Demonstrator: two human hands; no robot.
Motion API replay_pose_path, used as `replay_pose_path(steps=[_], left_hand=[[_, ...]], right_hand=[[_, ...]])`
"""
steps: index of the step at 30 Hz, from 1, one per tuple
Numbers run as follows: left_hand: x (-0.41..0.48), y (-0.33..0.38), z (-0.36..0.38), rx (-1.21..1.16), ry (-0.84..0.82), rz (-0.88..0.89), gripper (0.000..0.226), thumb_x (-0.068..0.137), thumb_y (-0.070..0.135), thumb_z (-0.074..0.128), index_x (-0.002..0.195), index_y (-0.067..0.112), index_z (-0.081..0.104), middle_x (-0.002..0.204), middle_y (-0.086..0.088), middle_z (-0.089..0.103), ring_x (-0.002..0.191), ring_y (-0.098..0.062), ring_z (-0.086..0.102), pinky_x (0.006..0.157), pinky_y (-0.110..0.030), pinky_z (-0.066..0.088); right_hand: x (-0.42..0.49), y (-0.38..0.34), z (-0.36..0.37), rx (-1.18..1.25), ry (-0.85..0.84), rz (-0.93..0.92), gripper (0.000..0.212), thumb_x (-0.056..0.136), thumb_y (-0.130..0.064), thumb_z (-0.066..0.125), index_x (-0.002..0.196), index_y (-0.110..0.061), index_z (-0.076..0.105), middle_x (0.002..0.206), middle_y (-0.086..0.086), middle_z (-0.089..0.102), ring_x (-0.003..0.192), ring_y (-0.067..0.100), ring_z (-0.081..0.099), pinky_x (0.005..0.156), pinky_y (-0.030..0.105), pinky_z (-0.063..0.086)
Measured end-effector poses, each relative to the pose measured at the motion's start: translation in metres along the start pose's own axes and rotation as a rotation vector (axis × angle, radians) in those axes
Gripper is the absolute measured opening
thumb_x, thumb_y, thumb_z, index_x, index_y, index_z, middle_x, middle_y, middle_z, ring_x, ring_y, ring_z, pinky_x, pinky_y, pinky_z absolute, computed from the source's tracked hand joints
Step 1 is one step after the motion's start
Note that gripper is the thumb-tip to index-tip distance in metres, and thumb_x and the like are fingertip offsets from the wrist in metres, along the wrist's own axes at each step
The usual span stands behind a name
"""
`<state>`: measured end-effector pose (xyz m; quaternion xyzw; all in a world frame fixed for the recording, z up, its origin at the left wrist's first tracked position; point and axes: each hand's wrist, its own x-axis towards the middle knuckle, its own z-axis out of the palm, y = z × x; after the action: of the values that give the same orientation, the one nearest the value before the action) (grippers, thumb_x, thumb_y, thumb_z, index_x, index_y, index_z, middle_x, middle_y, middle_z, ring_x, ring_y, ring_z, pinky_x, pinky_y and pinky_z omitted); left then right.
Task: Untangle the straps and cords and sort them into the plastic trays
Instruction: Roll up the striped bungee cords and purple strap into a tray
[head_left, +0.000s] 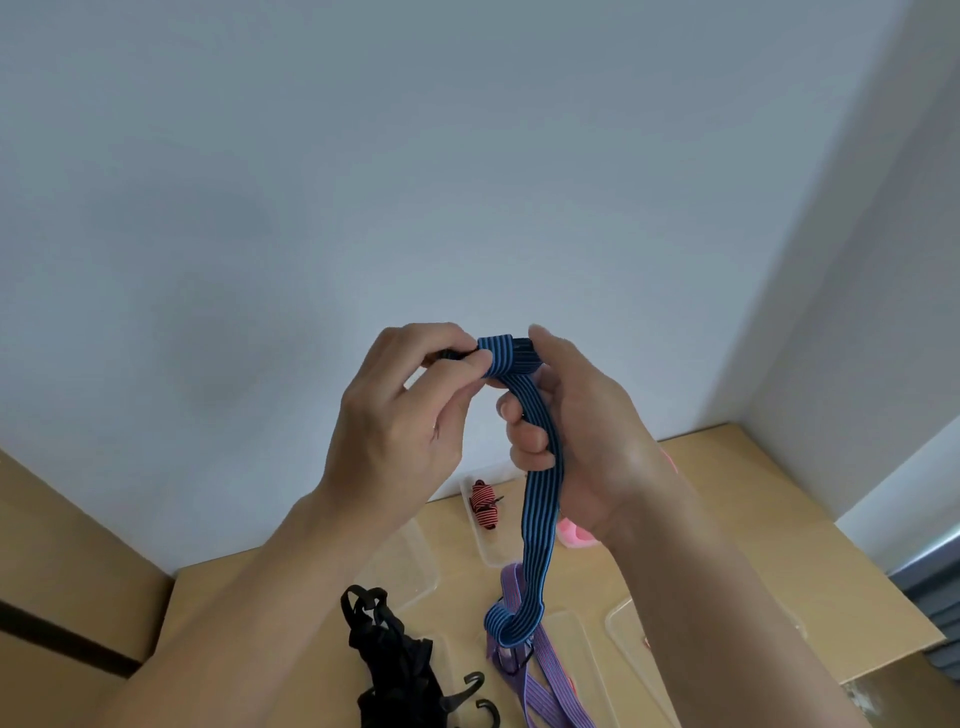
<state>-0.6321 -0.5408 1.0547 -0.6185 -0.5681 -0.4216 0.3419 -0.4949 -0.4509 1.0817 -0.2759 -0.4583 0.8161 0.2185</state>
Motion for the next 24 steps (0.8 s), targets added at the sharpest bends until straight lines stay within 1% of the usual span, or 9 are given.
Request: replay_pose_path(steps=[2, 4, 6, 8, 12, 15, 19, 21, 24], left_hand=[[0.001, 0.002, -0.004, -0.154, -0.079, -0.123, 0.017, 0.086, 0.003, 0.076, 0.103, 0.0, 0.073, 0.106, -0.012, 0.065, 0.094, -0.027, 0.067, 0.077, -0.033, 0.057], [0.007, 0.008, -0.01, -0.46, -0.185, -0.526, 0.028, 0.086, 0.022, 0.075, 0.112, 0.012, 0.068, 0.107, -0.002, 0.065, 0.097, -0.019, 0.067, 0.074, -0.032, 0.058], [0.016, 0.008, -0.014, -0.727, -0.284, -0.936, 0.032, 0.088, 0.038, 0.072, 0.111, 0.017, 0.067, 0.1, -0.003, 0.069, 0.084, -0.019, 0.069, 0.068, -0.035, 0.057], [0.02, 0.005, -0.016, -0.814, -0.339, -1.054, 0.036, 0.087, 0.044, 0.073, 0.103, 0.012, 0.073, 0.093, -0.008, 0.071, 0.071, -0.021, 0.066, 0.066, -0.037, 0.052], [0.019, 0.005, -0.018, -0.734, -0.262, -0.983, 0.028, 0.081, 0.03, 0.077, 0.103, 0.012, 0.074, 0.084, 0.0, 0.073, 0.068, -0.017, 0.066, 0.065, -0.031, 0.054], [0.013, 0.002, -0.013, -0.505, -0.159, -0.7, 0.024, 0.086, 0.015, 0.081, 0.106, 0.016, 0.069, 0.094, 0.002, 0.072, 0.081, -0.016, 0.069, 0.069, -0.03, 0.058], [0.003, 0.001, -0.006, -0.199, -0.05, -0.192, 0.024, 0.084, 0.002, 0.081, 0.104, -0.004, 0.069, 0.101, -0.013, 0.067, 0.091, -0.022, 0.065, 0.076, -0.024, 0.054], [0.0, 0.004, -0.003, -0.101, 0.024, -0.111, 0.017, 0.084, -0.004, 0.079, 0.099, -0.008, 0.071, 0.099, -0.018, 0.068, 0.091, -0.024, 0.065, 0.08, -0.022, 0.053], [-0.006, 0.0, 0.001, -0.071, 0.095, -0.037, 0.02, 0.088, -0.005, 0.075, 0.104, 0.003, 0.068, 0.101, -0.017, 0.068, 0.088, -0.033, 0.068, 0.077, -0.034, 0.057]], right_hand=[[0.001, 0.001, -0.001, 0.019, 0.003, -0.022, 0.034, 0.1, -0.036, 0.048, 0.102, -0.008, 0.066, 0.065, 0.004, 0.053, 0.044, 0.013, 0.037, 0.039, 0.022, 0.03], [0.0, 0.001, -0.001, 0.012, -0.007, -0.058, 0.031, 0.102, -0.031, 0.046, 0.1, -0.006, 0.065, 0.066, 0.005, 0.053, 0.045, 0.013, 0.037, 0.041, 0.023, 0.028], [-0.001, 0.003, 0.001, -0.044, -0.032, -0.1, 0.033, 0.103, -0.028, 0.044, 0.098, -0.005, 0.067, 0.067, 0.007, 0.054, 0.048, 0.014, 0.037, 0.045, 0.024, 0.028], [-0.003, 0.004, 0.002, -0.101, -0.053, -0.135, 0.036, 0.105, -0.026, 0.043, 0.09, -0.007, 0.069, 0.068, 0.008, 0.054, 0.05, 0.014, 0.038, 0.047, 0.026, 0.028], [-0.004, 0.004, 0.002, -0.123, -0.05, -0.152, 0.032, 0.105, -0.03, 0.049, 0.095, -0.006, 0.066, 0.068, 0.006, 0.054, 0.05, 0.013, 0.036, 0.047, 0.024, 0.028], [-0.003, 0.007, 0.004, -0.06, -0.003, -0.121, 0.037, 0.104, -0.037, 0.052, 0.099, -0.003, 0.068, 0.064, 0.003, 0.051, 0.049, 0.011, 0.033, 0.045, 0.021, 0.027], [-0.005, 0.003, 0.009, -0.033, 0.06, -0.082, 0.045, 0.097, -0.052, 0.056, 0.09, -0.01, 0.07, 0.065, 0.002, 0.051, 0.049, 0.012, 0.035, 0.045, 0.022, 0.03], [-0.005, 0.002, 0.011, -0.006, 0.079, -0.05, 0.048, 0.093, -0.058, 0.06, 0.089, -0.011, 0.069, 0.066, 0.003, 0.053, 0.05, 0.013, 0.038, 0.047, 0.024, 0.032], [-0.006, 0.001, 0.014, 0.001, 0.064, -0.036, 0.047, 0.093, -0.057, 0.059, 0.087, -0.012, 0.068, 0.067, 0.004, 0.056, 0.051, 0.014, 0.041, 0.049, 0.025, 0.034]])
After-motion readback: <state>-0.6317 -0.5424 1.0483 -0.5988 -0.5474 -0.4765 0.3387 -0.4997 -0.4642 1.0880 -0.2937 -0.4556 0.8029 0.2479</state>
